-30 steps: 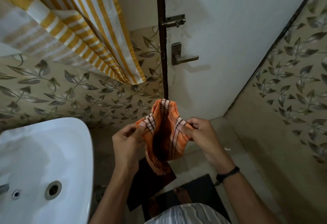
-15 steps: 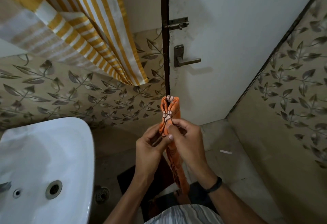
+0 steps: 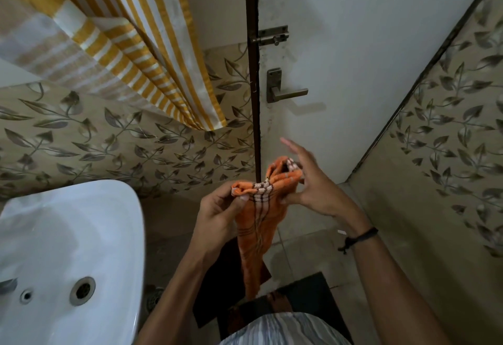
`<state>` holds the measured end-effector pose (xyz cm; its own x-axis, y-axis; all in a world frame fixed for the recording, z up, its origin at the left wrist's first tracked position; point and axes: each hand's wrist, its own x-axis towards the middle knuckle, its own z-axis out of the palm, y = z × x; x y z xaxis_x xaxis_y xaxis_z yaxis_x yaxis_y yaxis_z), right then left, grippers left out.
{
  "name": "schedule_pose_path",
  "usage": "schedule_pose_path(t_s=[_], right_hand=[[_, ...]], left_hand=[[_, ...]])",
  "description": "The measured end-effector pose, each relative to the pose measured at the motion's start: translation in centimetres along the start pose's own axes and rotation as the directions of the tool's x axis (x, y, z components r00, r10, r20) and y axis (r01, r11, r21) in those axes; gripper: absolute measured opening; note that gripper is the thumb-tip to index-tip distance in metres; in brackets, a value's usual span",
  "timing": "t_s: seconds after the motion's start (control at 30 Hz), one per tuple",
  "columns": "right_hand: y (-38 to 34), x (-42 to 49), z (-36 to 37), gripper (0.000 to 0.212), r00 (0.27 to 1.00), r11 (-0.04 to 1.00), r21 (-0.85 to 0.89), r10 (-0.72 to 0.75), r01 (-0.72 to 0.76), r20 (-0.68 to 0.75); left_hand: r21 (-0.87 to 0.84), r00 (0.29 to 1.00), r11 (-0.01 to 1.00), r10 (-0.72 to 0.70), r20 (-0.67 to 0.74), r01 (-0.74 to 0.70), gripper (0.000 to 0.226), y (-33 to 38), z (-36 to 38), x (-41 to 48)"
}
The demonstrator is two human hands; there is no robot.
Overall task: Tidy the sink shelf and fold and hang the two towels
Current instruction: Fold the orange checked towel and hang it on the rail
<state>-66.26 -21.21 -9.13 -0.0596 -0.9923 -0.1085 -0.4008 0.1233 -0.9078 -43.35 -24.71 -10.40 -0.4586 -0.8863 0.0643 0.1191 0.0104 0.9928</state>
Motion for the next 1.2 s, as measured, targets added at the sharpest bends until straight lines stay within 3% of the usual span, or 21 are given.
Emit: schedule_pose_path(t_s=[0.1, 0.2, 0.27, 0.37, 0.47, 0.57, 0.63, 0.73, 0.77, 0.83, 0.9, 1.07, 1.13, 1.2], right_hand=[[0.0, 0.5, -0.9, 0.09, 0.978, 0.997, 0.072, -0.046, 0.032, 0.201], [0.3, 0.5, -0.2, 0.041, 0.994, 0.971, 0.227, -0.086, 0.069, 0.063], [0.4, 0.3, 0.6, 0.028, 0.992, 0.945, 0.305, -0.097, 0.116, -0.077], [0.0, 0.1, 1.9, 0.022, 0.979, 0.908, 0.382, -0.119, 0.175, -0.166], [-1.0, 0.2, 2.6, 0.016, 0.968, 0.86, 0.459, -0.141, 0.224, -0.208], [-0.7, 0.5, 2.8, 0.031, 0.982, 0.878, 0.451, -0.095, 0.159, -0.161], [-0.1, 0.4, 3.2, 0.027, 0.992, 0.905, 0.414, -0.054, 0.097, -0.115], [-0.1, 0.2, 3.7, 0.021, 0.978, 0.866, 0.481, -0.043, 0.138, -0.202], [-0.3, 0.2, 3.8, 0.021, 0.972, 0.843, 0.514, -0.04, 0.158, -0.233], [-1.1, 0.2, 3.6, 0.026, 0.965, 0.8, 0.577, -0.007, 0.162, -0.26], [-1.6, 0.4, 3.0, 0.035, 0.969, 0.801, 0.585, 0.024, 0.129, -0.247], [0.5, 0.1, 2.5, 0.04, 0.98, 0.875, 0.45, 0.199, -0.18, 0.006], [1.5, -0.1, 3.3, 0.034, 0.966, 0.83, 0.512, 0.259, -0.221, -0.002], [1.6, -0.2, 3.9, 0.025, 0.963, 0.797, 0.58, 0.259, -0.168, -0.078]], left_hand=[[-0.009, 0.997, 1.0, -0.015, 0.075, 0.015, 0.021, 0.0, -0.9, 0.2], [-0.025, 1.0, 1.0, -0.007, 0.004, 0.007, 0.023, 0.2, -1.9, 0.5], [-0.073, 0.998, 0.997, -0.033, -0.06, 0.029, 0.031, 0.4, -2.6, 0.8], [0.042, 0.993, 0.993, -0.112, -0.025, 0.113, 0.041, 0.1, -3.1, 1.3], [0.151, 0.991, 0.983, -0.087, -0.106, 0.103, 0.021, -0.4, -2.7, 1.8], [0.068, 0.982, 0.997, -0.014, -0.191, 0.028, 0.021, 0.0, -2.1, 2.1], [-0.086, 0.977, 0.996, 0.008, -0.215, -0.027, 0.023, 0.2, -2.1, 2.5], [-0.201, 0.987, 0.979, -0.055, -0.148, 0.025, 0.05, -0.9, -3.4, 3.1], [-0.14, 0.989, 0.986, -0.11, -0.1, 0.095, 0.054, -1.4, -3.8, 3.0], [0.059, 0.981, 0.98, -0.192, 0.004, 0.192, 0.037, -2.6, -4.1, 2.5], [0.099, 0.983, 0.978, -0.183, 0.015, 0.181, 0.019, -3.5, -3.8, 1.9], [-0.031, 0.98, 0.989, -0.145, -0.139, 0.142, 0.018, -2.9, -2.5, 1.9], [-0.126, 0.968, 0.973, -0.209, -0.143, 0.191, 0.02, -2.5, -2.3, 1.8], [-0.123, 0.963, 0.96, -0.262, -0.066, 0.253, 0.027, -2.4, -2.8, 1.6]])
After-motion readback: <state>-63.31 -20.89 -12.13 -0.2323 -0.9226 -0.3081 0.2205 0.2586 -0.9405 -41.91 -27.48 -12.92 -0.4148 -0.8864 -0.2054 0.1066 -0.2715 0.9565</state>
